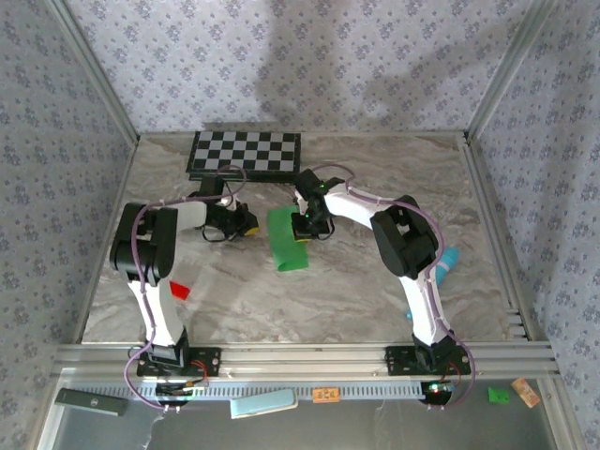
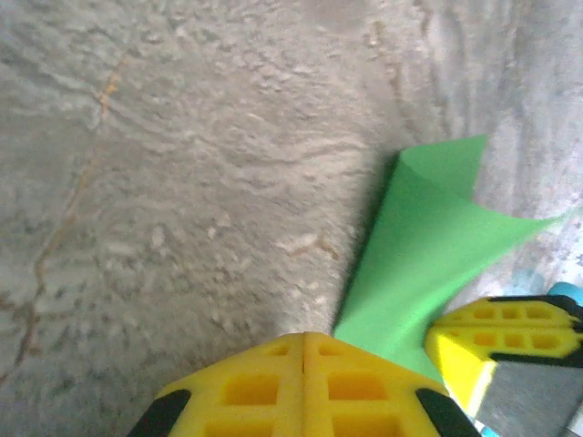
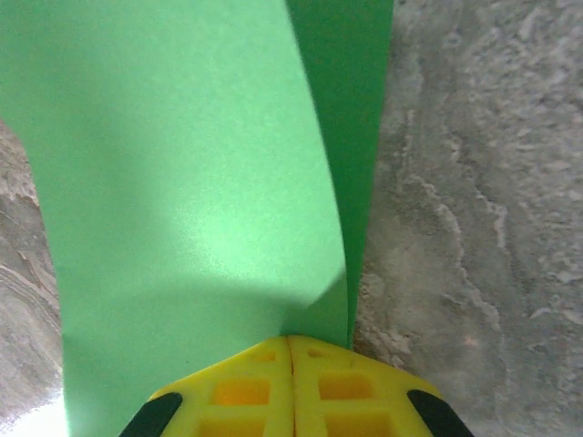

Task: Fold a paper plane with a square sheet of paper (pick it up from the middle)
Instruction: First fold the square sheet of paper in half at the center of the table.

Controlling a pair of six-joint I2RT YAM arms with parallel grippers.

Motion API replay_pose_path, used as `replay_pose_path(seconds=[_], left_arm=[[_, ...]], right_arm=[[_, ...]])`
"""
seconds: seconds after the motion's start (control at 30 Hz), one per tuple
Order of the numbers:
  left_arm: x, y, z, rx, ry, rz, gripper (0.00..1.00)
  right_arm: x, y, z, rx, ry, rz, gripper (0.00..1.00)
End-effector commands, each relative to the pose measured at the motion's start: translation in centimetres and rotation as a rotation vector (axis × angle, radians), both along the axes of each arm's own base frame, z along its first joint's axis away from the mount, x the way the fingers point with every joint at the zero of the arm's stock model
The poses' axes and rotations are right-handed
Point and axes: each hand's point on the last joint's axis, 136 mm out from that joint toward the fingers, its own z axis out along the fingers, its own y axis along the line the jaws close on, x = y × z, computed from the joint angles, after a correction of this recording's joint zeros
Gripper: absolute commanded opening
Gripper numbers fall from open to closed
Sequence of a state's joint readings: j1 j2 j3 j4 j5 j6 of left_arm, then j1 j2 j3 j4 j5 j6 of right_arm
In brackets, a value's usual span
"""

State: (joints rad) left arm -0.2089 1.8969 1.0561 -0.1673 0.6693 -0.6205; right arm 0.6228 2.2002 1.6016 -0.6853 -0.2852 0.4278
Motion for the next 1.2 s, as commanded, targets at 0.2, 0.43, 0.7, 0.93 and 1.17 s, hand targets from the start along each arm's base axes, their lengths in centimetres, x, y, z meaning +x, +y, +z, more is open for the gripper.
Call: replay_pose_path(seconds=[0.2,0.43,0.7,0.93,1.17], left_arm=[[-0.1,-6.4,2.9,-0.093,-0.069,-0.106,0.06],[1.5,-5.1,-1.4,0.036,0.021,-0.05,0.06],[3.6,1.2,-3.0,0.146,0.047,0.056,0.06],[3.1,-2.1,3.3,0.053,-0.094,-0.072,0.05],[2.1,-6.3,2.9,0.011,-0.097,-0.116,0.05]], right_arm=[[-6.0,-11.3,-8.8,-0.514,0.231,0.018,0.07],[-6.0,-11.4,-8.7,-0.517,0.229,0.026,0.07],[-6.4,-11.5,-8.5,-0.522,0.242,0.065,0.07],[-6.2,-11.3,-8.4,-0.512,0.236,0.068,0.07],[-6.3,-11.3,-8.6,-0.516,0.237,0.076,0.08]])
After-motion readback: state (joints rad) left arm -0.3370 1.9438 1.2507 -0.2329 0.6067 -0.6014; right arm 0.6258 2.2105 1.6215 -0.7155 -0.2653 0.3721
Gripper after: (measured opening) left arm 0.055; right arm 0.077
